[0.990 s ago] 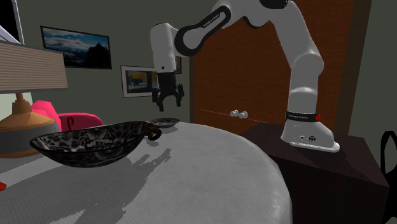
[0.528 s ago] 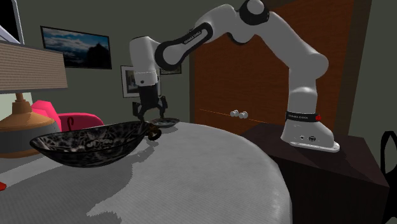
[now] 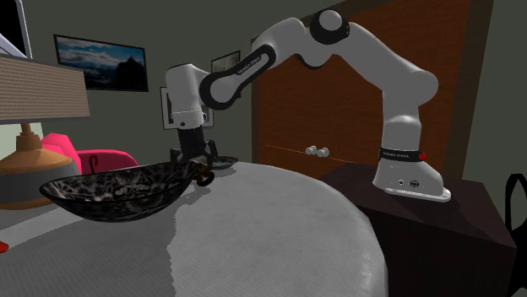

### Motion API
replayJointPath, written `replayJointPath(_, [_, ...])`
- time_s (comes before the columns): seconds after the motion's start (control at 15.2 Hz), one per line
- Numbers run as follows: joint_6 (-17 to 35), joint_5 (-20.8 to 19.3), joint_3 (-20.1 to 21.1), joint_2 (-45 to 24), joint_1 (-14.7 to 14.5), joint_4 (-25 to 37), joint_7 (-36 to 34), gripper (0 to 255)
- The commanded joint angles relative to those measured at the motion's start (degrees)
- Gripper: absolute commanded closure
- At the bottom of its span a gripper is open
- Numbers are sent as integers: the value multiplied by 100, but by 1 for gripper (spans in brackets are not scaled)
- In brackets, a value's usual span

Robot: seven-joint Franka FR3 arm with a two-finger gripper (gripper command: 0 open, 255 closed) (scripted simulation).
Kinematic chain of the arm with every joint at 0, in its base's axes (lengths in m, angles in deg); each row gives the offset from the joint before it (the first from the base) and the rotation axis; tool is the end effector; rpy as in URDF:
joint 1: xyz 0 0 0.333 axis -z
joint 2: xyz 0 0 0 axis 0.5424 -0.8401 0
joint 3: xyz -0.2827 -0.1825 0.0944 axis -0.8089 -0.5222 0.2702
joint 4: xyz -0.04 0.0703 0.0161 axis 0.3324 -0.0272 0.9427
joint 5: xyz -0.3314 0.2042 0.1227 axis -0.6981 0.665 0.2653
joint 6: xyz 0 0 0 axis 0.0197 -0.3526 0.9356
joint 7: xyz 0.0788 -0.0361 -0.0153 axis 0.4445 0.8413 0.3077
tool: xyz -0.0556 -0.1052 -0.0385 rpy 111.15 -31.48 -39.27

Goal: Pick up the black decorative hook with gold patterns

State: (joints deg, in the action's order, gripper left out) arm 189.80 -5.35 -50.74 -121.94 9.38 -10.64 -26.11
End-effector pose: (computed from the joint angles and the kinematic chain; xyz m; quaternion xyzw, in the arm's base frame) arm 0.5389 0.5101 0.2108 0.9945 -0.0742 0.0203 0.0705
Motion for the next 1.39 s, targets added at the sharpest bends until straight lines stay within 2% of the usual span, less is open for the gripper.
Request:
replayJointPath(0.0, [59,-30,-24,-69,-28,7,-34,0])
replayJointPath(0.07, [59,-30,-24,-70,-28,8,-34,0])
replayJointPath(0.13, [45,-26,-22,-72,-33,25,-31,255])
replayJointPath(0.73, [59,-30,-24,-70,-28,8,-34,255])
replayJointPath(1.32, [-343,156,129,337,59,23,95,255])
